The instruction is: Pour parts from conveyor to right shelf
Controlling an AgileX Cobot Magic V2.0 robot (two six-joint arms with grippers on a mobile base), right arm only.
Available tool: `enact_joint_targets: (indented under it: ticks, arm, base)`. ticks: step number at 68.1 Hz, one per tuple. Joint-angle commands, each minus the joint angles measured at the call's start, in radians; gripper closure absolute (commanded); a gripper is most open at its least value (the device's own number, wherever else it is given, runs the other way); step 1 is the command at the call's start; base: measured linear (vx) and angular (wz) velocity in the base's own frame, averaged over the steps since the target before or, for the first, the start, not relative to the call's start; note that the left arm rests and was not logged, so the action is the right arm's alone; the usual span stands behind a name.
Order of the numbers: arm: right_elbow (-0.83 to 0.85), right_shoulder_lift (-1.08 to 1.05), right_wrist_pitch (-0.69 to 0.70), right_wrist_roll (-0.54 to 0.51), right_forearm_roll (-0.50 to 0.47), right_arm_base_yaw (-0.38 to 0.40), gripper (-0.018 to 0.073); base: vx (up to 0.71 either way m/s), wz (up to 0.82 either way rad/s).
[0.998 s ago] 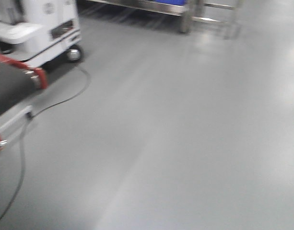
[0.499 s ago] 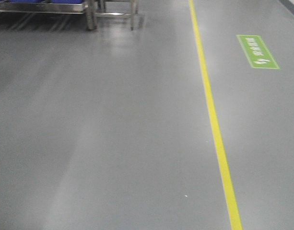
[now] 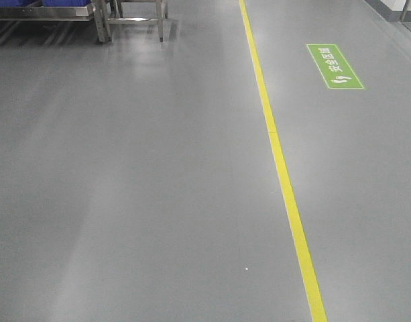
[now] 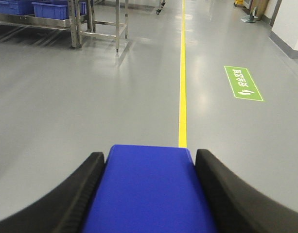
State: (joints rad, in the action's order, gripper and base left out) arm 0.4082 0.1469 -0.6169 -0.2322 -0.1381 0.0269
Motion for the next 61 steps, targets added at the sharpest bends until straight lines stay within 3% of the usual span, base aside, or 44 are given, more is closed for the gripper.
enact_joint_targets:
  ticks: [1,61]
  arm:
    - [0.027,0.013,0.076,-0.004,-0.004,0.001,0.0565]
    - [0.027,0.013,0.076,-0.004,-0.003,0.001,0.0565]
  base:
    - [0.04,0.05]
    - [0.19,-0.06]
